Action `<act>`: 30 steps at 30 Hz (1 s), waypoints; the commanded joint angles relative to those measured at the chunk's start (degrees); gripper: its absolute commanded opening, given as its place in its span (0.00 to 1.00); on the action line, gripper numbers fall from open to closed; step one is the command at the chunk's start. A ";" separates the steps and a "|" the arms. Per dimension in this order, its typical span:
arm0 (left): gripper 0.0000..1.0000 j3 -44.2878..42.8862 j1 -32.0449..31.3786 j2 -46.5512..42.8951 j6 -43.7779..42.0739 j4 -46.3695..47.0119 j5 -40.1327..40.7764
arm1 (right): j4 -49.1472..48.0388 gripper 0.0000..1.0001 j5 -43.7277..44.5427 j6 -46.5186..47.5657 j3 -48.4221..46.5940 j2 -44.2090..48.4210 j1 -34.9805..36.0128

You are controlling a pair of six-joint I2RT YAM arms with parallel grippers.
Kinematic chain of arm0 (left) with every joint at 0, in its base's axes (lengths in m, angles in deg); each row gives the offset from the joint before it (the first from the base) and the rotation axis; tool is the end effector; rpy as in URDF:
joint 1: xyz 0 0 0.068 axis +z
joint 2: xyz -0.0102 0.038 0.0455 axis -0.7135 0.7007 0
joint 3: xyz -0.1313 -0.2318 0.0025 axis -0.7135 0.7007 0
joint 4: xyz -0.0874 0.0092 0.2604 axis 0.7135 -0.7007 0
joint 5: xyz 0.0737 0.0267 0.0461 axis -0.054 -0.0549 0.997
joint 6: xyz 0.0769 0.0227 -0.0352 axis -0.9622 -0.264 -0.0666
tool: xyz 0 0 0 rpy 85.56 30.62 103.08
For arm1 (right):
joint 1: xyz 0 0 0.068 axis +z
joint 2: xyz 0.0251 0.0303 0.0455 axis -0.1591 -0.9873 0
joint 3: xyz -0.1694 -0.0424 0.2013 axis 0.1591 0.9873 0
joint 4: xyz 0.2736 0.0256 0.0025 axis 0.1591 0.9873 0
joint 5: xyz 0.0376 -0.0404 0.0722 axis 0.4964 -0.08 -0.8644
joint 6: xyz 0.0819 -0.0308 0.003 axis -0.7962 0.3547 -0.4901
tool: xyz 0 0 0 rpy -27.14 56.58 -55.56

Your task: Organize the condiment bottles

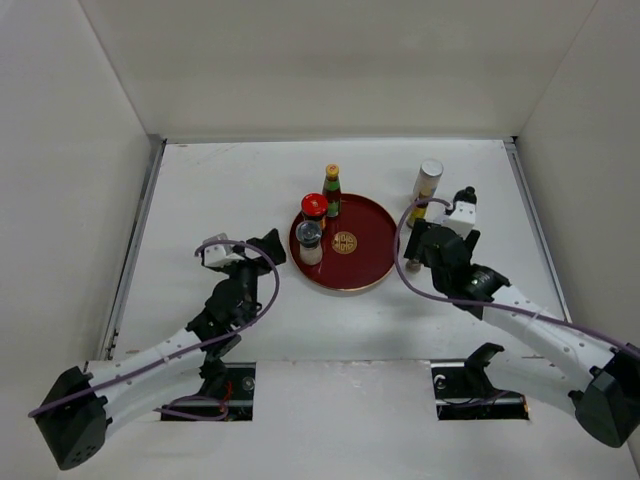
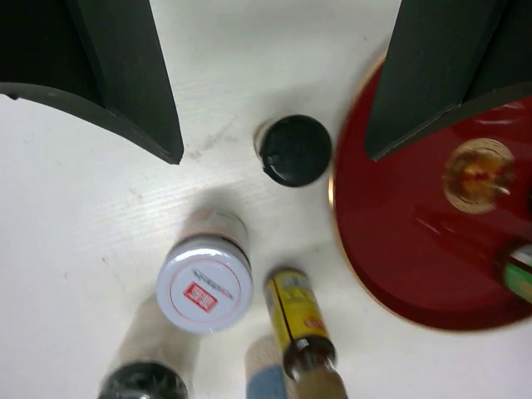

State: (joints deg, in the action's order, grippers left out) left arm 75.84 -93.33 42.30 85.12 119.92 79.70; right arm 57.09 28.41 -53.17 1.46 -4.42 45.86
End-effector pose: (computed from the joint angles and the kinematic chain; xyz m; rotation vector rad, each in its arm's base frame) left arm 0.1851 -0.1161 0.2274 -0.4523 1.4471 -0.4319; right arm 0.2323 0.1092 0.2302 0.2692 1.9714 -0.0405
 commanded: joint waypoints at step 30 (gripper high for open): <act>1.00 7.48 4.70 9.09 11.17 8.70 3.22 | -6.73 0.37 -7.55 3.44 -15.60 -14.52 5.59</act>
State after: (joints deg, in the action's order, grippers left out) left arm 83.38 -88.94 51.05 95.32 125.41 83.00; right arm 54.77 23.34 -50.03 -9.21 -17.36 48.07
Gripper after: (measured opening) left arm 0.997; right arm 0.521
